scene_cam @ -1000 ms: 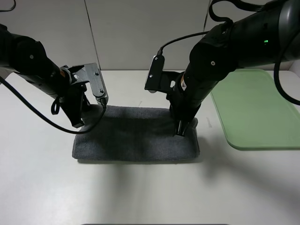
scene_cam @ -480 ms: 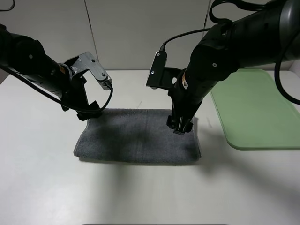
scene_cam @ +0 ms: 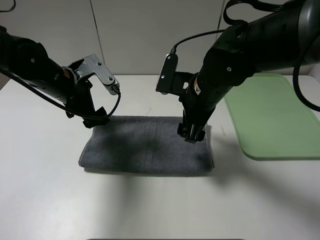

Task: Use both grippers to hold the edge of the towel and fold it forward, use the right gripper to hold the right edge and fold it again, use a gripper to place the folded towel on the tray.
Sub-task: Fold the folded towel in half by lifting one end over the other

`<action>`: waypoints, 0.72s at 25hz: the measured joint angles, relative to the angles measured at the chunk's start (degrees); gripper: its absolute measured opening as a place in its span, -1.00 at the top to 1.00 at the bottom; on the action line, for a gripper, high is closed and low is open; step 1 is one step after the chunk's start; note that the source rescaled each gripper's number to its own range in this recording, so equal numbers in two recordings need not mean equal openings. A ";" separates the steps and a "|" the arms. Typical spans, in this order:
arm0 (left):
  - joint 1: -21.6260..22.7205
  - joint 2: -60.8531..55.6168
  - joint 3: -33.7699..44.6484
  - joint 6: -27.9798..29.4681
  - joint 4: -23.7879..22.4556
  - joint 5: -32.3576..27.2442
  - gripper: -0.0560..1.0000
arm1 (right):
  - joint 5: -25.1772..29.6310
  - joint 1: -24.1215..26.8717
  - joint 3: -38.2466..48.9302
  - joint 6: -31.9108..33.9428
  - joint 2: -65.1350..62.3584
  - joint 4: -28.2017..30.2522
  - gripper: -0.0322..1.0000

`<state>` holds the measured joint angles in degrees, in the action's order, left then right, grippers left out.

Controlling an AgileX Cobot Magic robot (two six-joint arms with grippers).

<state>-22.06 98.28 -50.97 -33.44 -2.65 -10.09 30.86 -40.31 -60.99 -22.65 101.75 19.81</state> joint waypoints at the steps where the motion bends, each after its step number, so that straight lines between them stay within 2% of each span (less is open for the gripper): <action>1: 0.00 0.00 0.00 0.00 0.00 -0.27 -1.00 | 0.00 0.00 0.00 0.00 0.00 0.00 -1.00; 11: 0.00 -5.00 0.00 -0.08 -0.31 -8.12 -1.00 | -0.02 0.00 0.00 0.05 0.00 0.00 -1.00; 18: 0.00 -17.76 0.00 2.45 -0.42 -21.37 -1.00 | 0.03 0.00 0.00 0.05 0.00 -0.48 -1.00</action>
<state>-22.06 80.52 -50.97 -31.00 -3.08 -31.46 30.89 -40.31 -60.99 -22.60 101.75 19.33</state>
